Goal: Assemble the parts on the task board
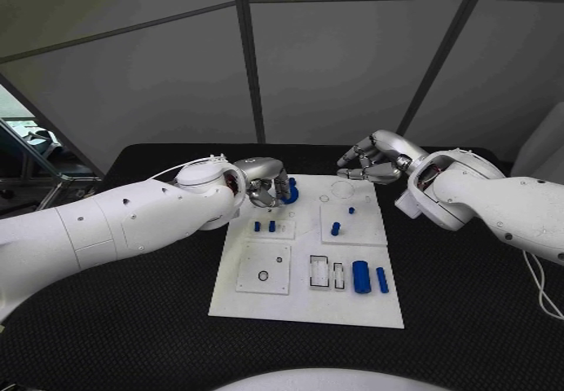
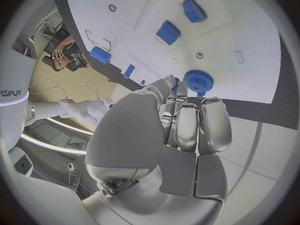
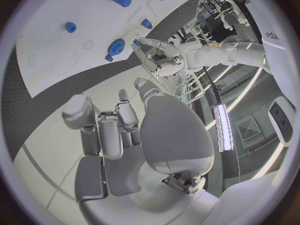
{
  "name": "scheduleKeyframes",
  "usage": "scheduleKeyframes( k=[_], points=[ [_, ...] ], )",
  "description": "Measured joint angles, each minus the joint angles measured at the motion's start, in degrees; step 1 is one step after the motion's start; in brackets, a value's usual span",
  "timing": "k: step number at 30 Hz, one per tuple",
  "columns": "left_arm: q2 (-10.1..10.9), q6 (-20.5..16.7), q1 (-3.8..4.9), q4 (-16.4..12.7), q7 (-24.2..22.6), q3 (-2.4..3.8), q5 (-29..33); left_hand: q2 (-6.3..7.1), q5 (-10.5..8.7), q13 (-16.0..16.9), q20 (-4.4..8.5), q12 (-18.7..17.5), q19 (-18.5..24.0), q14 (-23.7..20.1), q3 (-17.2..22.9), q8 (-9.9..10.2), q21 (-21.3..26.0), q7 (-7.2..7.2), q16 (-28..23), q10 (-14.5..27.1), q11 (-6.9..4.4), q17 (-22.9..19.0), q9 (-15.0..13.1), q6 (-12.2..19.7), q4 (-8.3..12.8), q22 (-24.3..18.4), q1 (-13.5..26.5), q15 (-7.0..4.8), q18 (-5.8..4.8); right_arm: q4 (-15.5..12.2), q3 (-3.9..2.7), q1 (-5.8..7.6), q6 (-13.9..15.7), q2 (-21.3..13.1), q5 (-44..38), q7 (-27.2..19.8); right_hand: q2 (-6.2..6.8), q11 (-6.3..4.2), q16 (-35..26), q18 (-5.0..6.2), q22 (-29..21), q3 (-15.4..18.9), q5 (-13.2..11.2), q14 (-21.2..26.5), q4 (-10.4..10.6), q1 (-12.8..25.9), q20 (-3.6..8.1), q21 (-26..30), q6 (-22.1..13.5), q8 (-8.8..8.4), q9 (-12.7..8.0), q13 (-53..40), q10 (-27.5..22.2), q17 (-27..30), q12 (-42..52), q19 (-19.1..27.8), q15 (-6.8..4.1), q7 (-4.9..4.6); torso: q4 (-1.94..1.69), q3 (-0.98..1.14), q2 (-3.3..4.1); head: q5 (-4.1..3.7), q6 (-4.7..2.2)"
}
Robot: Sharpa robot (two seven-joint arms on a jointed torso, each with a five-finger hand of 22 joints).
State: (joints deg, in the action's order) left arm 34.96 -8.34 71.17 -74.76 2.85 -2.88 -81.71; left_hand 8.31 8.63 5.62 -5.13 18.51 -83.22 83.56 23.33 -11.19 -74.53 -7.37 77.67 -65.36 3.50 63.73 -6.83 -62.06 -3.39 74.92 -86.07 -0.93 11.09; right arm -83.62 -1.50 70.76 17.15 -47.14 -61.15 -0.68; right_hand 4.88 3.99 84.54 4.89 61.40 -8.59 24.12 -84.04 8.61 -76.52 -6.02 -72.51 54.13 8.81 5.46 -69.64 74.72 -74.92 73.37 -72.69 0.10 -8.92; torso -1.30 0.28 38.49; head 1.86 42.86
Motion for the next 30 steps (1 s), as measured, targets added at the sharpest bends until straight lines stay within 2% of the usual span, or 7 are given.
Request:
scheduleKeyframes(
  k=[7, 11, 30],
  points=[
    [3.24, 0.43, -0.14, -1.98, 0.45, 0.04, 0.67, 0.30, 0.00, 0.01, 0.21, -0.32, -0.21, 0.00, 0.16, 0.23, 0.00, 0.00, 0.00, -0.20, 0.19, -0.01, 0.00, 0.00, 0.16, 0.00, 0.30, 0.00, 0.00, 0.10, 0.00, 0.00, 0.00, -0.03, 0.00, -0.01, 0.00, 0.00, 0.00, 0.00, 0.00, 0.00, 0.00, 0.00, 0.00, 0.00, 0.00, 0.00, 0.00, 0.00, 0.00, 0.00, 0.00, 0.00, 0.00, 0.00, 0.00, 0.00, -0.02, 0.02, 0.00, 0.02, 0.03],
    [4.03, 0.77, -0.32, -2.19, 0.87, 0.04, 0.88, 0.30, 0.00, 0.01, 0.21, -0.60, -0.21, 0.16, 0.16, 0.23, -0.28, 0.00, 0.00, -0.20, 0.20, 0.13, 0.00, 0.00, 0.16, 0.00, 0.30, 0.16, 0.00, 0.16, 0.00, 0.00, -0.01, 0.04, 0.00, -0.02, 0.00, 0.00, 0.00, 0.00, 0.00, 0.00, 0.00, 0.00, 0.00, 0.00, 0.00, 0.00, 0.00, 0.00, 0.00, 0.00, 0.00, 0.00, 0.00, 0.00, 0.00, 0.00, -0.02, 0.03, 0.04, -0.03, 0.06],
    [3.95, 2.30, -0.95, -0.74, 1.98, 0.03, 1.23, 0.28, 0.00, 0.01, 0.21, -0.60, -0.20, 0.20, 0.16, 0.34, -0.28, -0.20, 0.00, -0.19, 0.20, 0.08, 0.00, -0.19, 0.17, -0.01, 0.74, 0.21, -0.01, 0.15, 0.01, -0.01, -0.01, 0.09, 0.00, -0.02, 0.00, 0.00, 0.00, 0.00, 0.00, 0.00, 0.00, 0.00, -0.01, 0.00, 0.00, 0.00, 0.00, 0.00, 0.00, 0.00, 0.00, 0.01, 0.00, 0.00, 0.00, 0.00, 0.09, 0.04, 0.12, 0.32, 0.21]
  ],
)
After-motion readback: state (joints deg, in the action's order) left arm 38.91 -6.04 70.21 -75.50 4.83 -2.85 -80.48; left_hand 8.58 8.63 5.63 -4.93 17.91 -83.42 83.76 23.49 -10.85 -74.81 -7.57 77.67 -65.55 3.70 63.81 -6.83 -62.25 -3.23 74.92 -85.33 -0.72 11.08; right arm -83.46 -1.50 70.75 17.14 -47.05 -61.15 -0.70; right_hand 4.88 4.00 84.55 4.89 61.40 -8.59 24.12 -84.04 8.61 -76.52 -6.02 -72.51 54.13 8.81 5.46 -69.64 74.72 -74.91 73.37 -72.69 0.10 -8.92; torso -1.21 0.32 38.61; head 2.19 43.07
